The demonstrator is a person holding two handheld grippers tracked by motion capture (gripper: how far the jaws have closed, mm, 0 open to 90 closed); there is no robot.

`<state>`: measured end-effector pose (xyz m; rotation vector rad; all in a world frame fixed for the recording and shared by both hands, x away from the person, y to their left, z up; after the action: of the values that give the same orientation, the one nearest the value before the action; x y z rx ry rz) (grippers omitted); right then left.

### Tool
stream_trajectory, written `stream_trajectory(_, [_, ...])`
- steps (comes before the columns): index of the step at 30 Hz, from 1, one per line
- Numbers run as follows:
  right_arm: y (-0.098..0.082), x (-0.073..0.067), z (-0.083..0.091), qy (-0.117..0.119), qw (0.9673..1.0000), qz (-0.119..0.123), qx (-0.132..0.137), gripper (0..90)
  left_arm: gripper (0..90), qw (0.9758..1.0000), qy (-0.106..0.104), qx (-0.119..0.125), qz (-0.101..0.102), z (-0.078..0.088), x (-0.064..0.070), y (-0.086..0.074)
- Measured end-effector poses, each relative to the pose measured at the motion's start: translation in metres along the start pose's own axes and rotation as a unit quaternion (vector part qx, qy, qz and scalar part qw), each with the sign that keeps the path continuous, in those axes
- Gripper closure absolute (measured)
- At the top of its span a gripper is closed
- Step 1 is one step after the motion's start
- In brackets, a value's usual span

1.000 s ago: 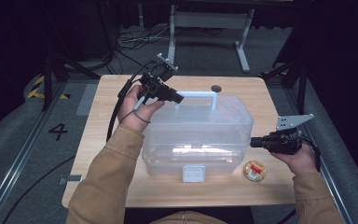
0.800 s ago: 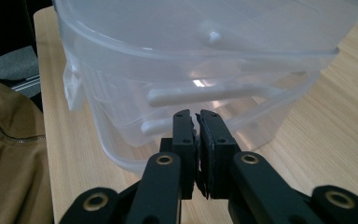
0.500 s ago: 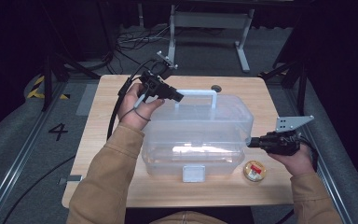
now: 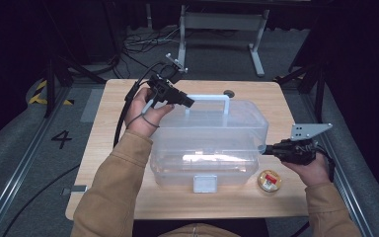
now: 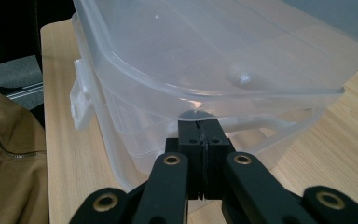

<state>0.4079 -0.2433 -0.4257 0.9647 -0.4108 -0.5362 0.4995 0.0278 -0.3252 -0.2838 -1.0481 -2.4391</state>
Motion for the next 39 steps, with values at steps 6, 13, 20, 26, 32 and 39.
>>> stream_trajectory(6, [0.001,0.000,0.000,0.001,1.0000,-0.004,0.003,89.6,71.9,1.0000,-0.003,0.004,0.004,0.000,0.000,0.000])
stream_trajectory(13, [0.001,0.000,0.000,0.003,1.0000,-0.006,0.004,89.8,69.7,0.9999,-0.004,0.007,0.012,0.001,0.001,0.000])
stream_trajectory(20, [0.001,0.001,0.001,0.005,0.9999,-0.009,0.006,89.8,54.7,0.9995,0.000,0.033,-0.004,0.012,0.011,0.002])
stream_trajectory(26, [0.004,0.002,0.001,0.007,0.9998,-0.012,0.013,89.9,55.1,0.9978,-0.001,0.059,-0.031,0.029,0.023,0.002])
stream_trajectory(32, [0.009,0.003,0.002,0.006,0.9996,-0.015,0.023,89.9,59.6,0.9948,-0.014,0.091,-0.043,0.048,0.038,-0.002])
stream_trajectory(39, [0.016,0.006,0.004,0.001,0.9991,-0.026,0.034,89.9,62.7,0.9922,-0.021,0.112,-0.050,0.065,0.052,-0.013])
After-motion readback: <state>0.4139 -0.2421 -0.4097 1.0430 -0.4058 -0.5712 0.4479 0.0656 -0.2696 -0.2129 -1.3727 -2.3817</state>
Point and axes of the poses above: each handheld gripper's, and its own axes: z roughly backward along the jaws, y roughly out of its top, x roughly to its right, the point moved 9 cm from there along -z, roughly forward along the jaws, and after that the axes turned 15 degrees about -y, right-handed, at the moved point
